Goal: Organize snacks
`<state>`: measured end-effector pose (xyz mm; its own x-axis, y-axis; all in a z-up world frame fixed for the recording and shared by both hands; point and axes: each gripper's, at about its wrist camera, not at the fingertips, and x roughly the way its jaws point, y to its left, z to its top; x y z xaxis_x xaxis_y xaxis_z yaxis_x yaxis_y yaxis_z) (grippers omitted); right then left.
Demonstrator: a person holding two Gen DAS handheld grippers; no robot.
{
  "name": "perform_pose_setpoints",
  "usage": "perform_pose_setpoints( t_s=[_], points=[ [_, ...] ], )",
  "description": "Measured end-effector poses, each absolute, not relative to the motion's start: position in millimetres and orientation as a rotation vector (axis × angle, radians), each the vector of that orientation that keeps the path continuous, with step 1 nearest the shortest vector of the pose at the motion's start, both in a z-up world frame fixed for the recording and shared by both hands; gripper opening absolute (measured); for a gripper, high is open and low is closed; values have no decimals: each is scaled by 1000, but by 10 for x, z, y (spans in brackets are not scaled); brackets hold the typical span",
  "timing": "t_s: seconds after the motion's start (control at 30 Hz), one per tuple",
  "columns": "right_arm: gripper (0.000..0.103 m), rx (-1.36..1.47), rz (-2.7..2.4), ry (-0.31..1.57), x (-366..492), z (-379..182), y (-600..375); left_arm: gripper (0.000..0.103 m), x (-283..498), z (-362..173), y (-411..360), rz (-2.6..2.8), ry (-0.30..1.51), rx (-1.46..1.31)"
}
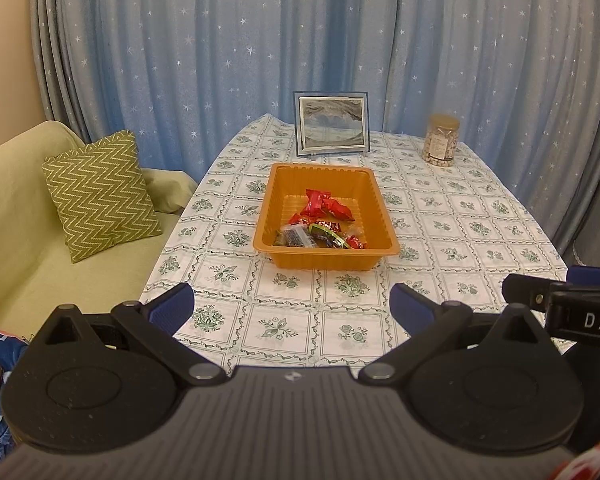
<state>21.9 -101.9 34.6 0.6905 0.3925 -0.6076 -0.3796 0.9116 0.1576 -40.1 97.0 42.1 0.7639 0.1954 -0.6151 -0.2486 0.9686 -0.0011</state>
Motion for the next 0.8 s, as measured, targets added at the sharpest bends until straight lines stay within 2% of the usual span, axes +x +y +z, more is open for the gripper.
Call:
perform_pose_setpoints(
  t_s=[0.8],
  points=[
    [85, 25, 430, 684, 242, 300, -1052, 103, -422, 335, 954, 246, 642, -84]
  ],
)
